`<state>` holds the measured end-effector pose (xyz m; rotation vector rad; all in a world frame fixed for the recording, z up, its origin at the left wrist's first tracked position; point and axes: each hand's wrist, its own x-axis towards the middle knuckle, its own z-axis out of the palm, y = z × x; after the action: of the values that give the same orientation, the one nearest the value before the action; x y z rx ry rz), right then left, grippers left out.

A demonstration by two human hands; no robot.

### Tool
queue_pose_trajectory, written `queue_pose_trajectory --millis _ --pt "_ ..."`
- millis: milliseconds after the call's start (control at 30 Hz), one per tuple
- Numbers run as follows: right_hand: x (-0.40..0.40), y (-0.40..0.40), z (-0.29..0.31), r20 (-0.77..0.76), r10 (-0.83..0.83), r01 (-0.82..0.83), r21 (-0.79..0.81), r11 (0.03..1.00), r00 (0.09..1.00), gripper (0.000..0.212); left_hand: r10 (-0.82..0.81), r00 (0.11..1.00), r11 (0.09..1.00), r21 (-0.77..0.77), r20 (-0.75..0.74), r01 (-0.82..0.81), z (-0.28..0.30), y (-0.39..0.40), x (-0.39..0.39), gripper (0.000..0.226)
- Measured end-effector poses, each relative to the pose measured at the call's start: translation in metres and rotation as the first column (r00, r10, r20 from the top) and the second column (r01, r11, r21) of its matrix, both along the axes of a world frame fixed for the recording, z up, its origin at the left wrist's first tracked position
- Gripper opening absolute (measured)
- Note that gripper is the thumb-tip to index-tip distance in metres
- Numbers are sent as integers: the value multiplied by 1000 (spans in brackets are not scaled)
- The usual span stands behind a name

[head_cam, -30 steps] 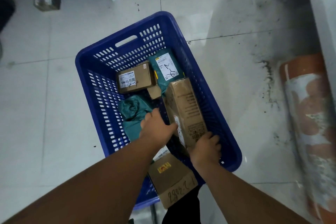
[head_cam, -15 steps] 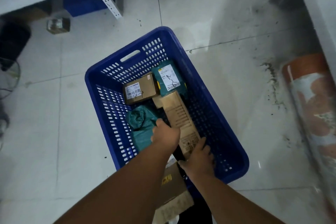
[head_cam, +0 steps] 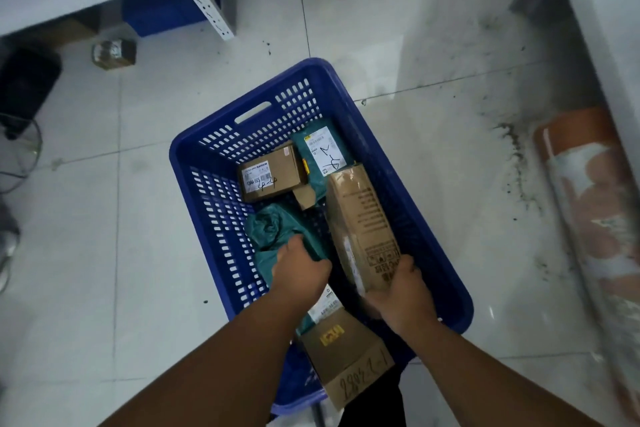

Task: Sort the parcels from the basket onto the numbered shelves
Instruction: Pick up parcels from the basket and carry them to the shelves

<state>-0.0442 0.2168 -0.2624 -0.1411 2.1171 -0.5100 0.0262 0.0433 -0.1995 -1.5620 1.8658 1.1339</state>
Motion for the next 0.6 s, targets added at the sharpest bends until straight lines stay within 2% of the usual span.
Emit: queue_pose_trajectory --millis 167,300,367,433,533,600 --pt "-37 26 83 91 -95 107 -140 984 991 80 13 998 1000 -10 -59 -13 53 -20 -10 89" --pt "-66 43 186 163 -165 199 -220 955 973 71 87 987 995 62 -135 -80 111 -30 -13 122" --pt "-84 52 225 196 -206 251 -241 937 959 66 137 979 988 89 -152 -125 122 -32 -9 139" --pt "-103 60 267 217 -244 298 -264 917 945 63 163 972 981 137 -170 -140 150 -32 -13 148" --pt "-130 71 348 201 -307 358 -315 879 930 59 224 948 955 246 -227 -167 215 -26 -37 125" --pt "-145 76 393 187 -320 367 -353 860 929 65 264 926 921 354 -268 -160 251 -21 -62 133"
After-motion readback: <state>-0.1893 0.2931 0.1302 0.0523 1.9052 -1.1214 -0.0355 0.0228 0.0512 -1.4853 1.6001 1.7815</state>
